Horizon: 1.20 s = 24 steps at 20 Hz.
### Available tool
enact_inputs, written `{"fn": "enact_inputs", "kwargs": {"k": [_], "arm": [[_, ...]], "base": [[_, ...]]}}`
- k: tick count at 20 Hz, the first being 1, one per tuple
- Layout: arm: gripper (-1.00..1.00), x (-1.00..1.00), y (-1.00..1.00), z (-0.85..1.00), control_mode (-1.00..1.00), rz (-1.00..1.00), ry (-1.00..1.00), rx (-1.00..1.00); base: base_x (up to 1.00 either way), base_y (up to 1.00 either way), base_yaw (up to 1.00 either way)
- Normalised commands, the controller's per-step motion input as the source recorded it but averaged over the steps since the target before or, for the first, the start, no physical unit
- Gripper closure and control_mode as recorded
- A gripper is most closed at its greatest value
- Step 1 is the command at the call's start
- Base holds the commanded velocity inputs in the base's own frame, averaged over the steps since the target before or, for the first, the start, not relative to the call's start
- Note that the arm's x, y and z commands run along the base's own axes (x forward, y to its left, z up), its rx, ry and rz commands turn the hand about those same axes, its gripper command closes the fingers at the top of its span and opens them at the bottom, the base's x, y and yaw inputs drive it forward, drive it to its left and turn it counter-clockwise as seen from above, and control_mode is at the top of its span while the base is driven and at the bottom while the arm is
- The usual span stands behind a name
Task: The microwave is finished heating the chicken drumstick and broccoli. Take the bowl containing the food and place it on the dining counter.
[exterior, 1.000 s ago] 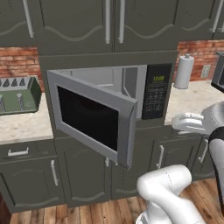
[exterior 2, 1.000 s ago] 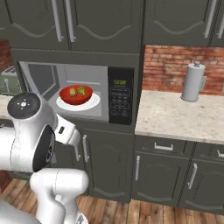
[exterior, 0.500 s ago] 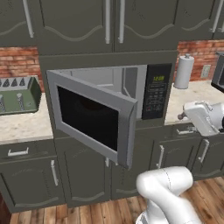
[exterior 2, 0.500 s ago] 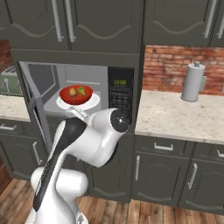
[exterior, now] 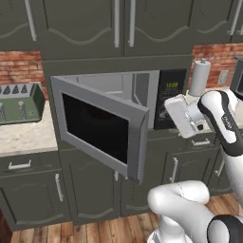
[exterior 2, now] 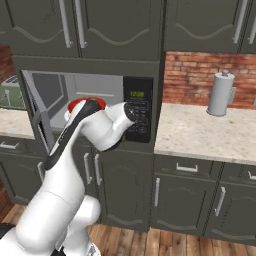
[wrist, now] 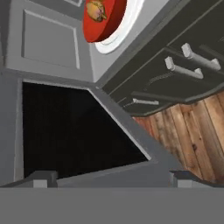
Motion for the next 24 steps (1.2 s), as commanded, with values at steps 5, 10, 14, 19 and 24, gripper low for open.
{"fn": "enact_inputs", "kwargs": {"k": [5, 10, 14, 19, 24], "arm": [[-1.00, 0.54, 0.99, 0.11, -1.00, 0.16, 0.29, 0.00], [-1.00, -0.08, 1.00, 0.01, -1.00, 0.26, 0.15, 0.00], [-1.00, -0.72, 1.00, -0.01, -1.00, 0.27, -0.02, 0.00], [-1.00, -0.64, 1.00, -0.15, -1.00, 0.07, -0.20, 0.00], [-1.00, 0.03, 1.00, -0.11, -1.00, -0.09, -0.23, 0.14]], "base": [[0.00, 0.00, 0.00], [0.00, 0.00, 0.00], [0.00, 0.00, 0.00], [0.00, 0.00, 0.00], [0.00, 0.00, 0.00]]}}
